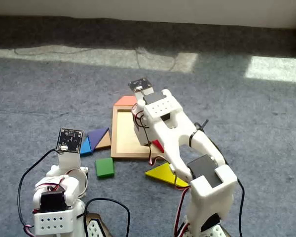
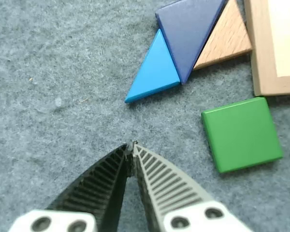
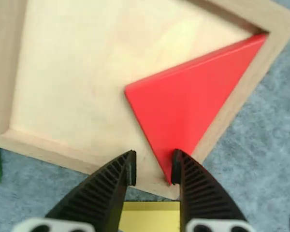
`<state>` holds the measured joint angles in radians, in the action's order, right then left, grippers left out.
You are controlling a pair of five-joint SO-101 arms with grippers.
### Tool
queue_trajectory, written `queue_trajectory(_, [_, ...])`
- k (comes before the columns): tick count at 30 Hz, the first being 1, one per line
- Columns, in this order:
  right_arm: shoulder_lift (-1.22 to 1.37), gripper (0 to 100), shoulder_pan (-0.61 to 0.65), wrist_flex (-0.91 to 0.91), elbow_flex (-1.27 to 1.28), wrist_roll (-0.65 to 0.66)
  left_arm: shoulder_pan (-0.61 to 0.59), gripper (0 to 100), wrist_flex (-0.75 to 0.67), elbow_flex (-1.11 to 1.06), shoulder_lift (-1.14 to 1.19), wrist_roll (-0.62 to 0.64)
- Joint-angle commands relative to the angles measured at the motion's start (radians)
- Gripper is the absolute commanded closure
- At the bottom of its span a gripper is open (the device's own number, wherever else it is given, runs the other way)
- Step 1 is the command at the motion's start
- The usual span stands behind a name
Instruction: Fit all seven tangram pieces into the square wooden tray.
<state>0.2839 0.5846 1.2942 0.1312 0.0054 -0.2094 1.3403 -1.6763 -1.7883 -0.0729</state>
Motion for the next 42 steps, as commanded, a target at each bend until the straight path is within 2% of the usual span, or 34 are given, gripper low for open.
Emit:
queue_trajectory(1, [-0.091, 86.8, -0.015, 0.035, -0.001, 0.009, -0.013, 99, 0.005, -0.019, -0.033, 0.003])
queue_trajectory(5, [-0.297, 86.8, -0.019, 0.036, 0.013, 0.009, -0.013, 99, 0.005, -0.019, -0.033, 0.003])
queue_trajectory(10, [-0.584, 86.8, -0.016, 0.045, 0.183, 0.009, -0.013, 99, 0.005, -0.019, -0.033, 0.003])
queue_trajectory(16, [-0.809, 86.8, -0.021, 0.024, 0.389, 0.009, -0.013, 99, 0.005, -0.019, -0.033, 0.003])
queue_trajectory(24, [-0.972, 86.9, -0.022, -0.082, 0.608, 0.002, -0.013, 99, 0.005, -0.019, -0.033, 0.003])
queue_trajectory(28, [-1.033, 91.3, -0.025, -0.171, 0.7, 0.002, -0.013, 99, 0.005, -0.019, -0.033, 0.003])
queue_trajectory(34, [-1.089, 92.5, -0.147, -0.208, 0.733, 0.0, -0.013, 99, 0.005, -0.019, -0.033, 0.003])
queue_trajectory(37, [-1.098, 92.5, -0.213, -0.209, 0.734, -0.057, -0.013, 99, 0.005, -0.019, -0.033, 0.003])
queue_trajectory(42, [-1.101, 92.8, -0.239, -0.274, 0.776, -0.069, -0.013, 99, 0.005, -0.019, -0.033, 0.003])
